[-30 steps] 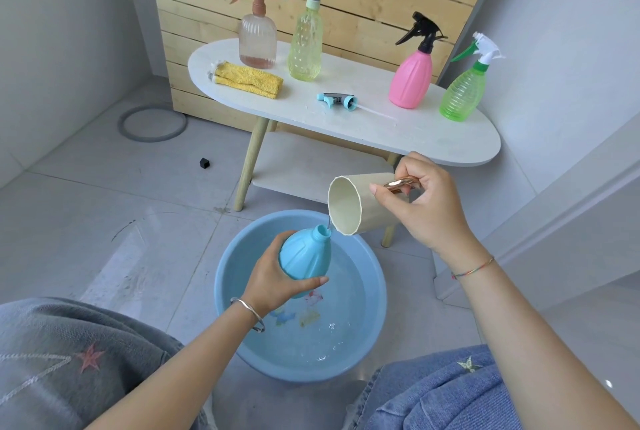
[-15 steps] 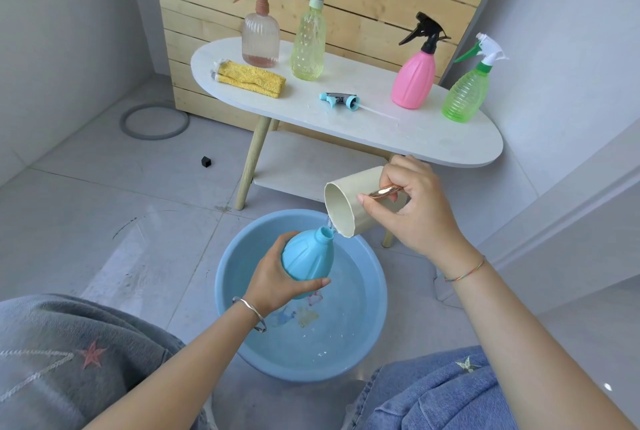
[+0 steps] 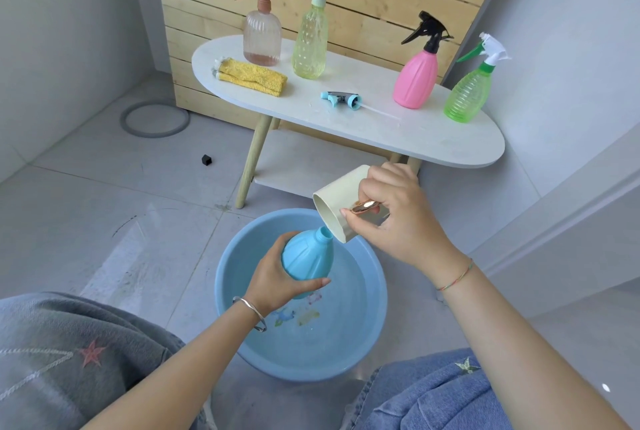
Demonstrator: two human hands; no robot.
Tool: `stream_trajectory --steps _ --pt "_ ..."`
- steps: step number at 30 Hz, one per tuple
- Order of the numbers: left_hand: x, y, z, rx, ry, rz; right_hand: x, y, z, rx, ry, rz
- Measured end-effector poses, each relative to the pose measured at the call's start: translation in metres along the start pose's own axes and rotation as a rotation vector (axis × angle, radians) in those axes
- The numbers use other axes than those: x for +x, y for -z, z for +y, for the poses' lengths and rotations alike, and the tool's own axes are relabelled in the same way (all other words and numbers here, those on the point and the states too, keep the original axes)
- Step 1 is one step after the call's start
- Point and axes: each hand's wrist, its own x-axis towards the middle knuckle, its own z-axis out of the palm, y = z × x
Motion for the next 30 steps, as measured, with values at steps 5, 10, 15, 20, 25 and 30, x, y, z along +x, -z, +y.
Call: stream_trajectory --steps 5,10,15,20,25,30 --pt "-0.001 0.001 0.002 -0.03 0.011 0.009 -0.001 0.0 0.008 0.132 -0.181 0.079" --pt "-0.001 0.004 0.0 -0.056 0.02 0.04 -0.013 -0.019 0.033 0.362 -0.641 0.252" --pt "0.003 0.008 0.0 -0.106 0.035 0.071 -0.046 -0.07 0.059 0.488 -1.065 0.187" --pt "0.006 0.012 -0.002 -0.159 0.055 0.093 -0.096 -0.126 0.061 0.336 -1.245 -0.066" --pt "0.007 0.014 -0.005 -0.163 0.059 0.108 -0.136 -0.163 0.047 0.16 -1.223 -0.258" --pt "0.008 0.015 -0.007 -0.15 0.068 0.119 -0.157 -0.179 0.042 0.054 -1.122 -0.441"
